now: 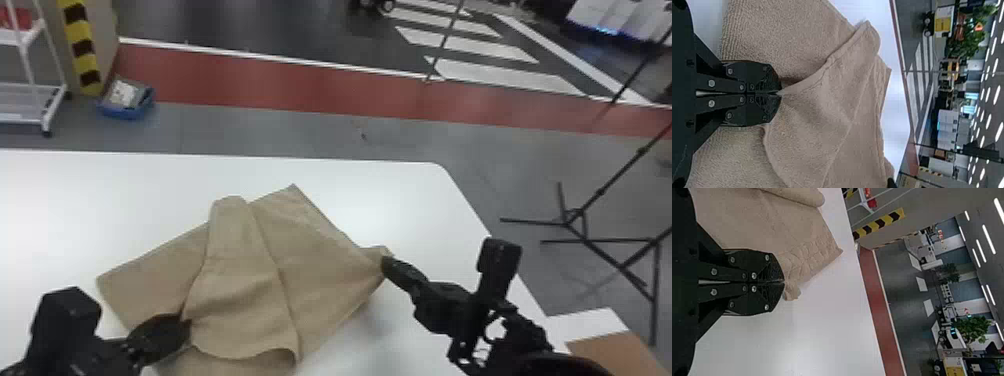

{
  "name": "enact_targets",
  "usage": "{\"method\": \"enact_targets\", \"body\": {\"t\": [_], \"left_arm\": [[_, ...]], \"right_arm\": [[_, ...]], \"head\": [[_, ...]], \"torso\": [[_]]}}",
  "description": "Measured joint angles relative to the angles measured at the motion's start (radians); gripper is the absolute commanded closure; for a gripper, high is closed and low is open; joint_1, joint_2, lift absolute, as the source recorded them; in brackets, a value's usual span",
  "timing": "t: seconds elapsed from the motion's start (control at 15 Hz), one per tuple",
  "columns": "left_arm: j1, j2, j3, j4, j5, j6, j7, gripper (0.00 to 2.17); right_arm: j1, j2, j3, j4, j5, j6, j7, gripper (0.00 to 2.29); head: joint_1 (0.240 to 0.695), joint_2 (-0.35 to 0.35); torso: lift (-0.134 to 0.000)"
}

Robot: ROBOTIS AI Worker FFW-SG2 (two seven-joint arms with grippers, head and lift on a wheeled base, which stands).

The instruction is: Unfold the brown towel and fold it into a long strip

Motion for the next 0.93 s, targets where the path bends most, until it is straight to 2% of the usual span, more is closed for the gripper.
{"method": "enact_targets", "body": {"t": [0.2,0.27,0.4,0.47,0.53,0.6,0.93], "left_arm": [[-0.024,-0.006,0.108,-0.022,0.019,0.004,0.002,1.88],[-0.037,-0.006,0.157,-0.024,0.029,0.013,0.004,1.88],[-0.068,-0.006,0.239,-0.024,0.054,0.053,0.031,1.88],[-0.081,-0.006,0.263,-0.019,0.063,0.073,0.053,1.73],[-0.1,-0.006,0.281,-0.012,0.069,0.104,0.08,0.89],[-0.113,-0.006,0.291,-0.007,0.073,0.136,0.104,0.0],[-0.072,-0.006,0.298,-0.061,0.072,0.155,0.121,0.03]], "right_arm": [[0.001,0.0,0.03,-0.002,-0.01,0.0,-0.001,1.75],[0.001,0.0,0.051,-0.002,-0.011,-0.002,-0.001,1.75],[0.001,0.0,0.096,-0.002,-0.012,-0.006,-0.002,1.75],[0.001,0.0,0.114,0.002,-0.011,-0.008,-0.003,1.75],[0.002,0.0,0.134,0.008,-0.008,-0.012,-0.003,1.75],[0.002,0.0,0.153,0.013,-0.003,-0.016,-0.003,1.75],[0.003,0.0,0.2,0.021,0.019,-0.018,-0.003,1.75]], "head": [[0.695,-0.211],[0.695,-0.136],[0.695,-0.059],[0.695,-0.028],[0.695,0.032],[0.695,0.051],[0.695,0.096]], "torso": [[-0.123],[-0.123],[-0.123],[-0.123],[-0.123],[-0.123],[-0.123]]}}
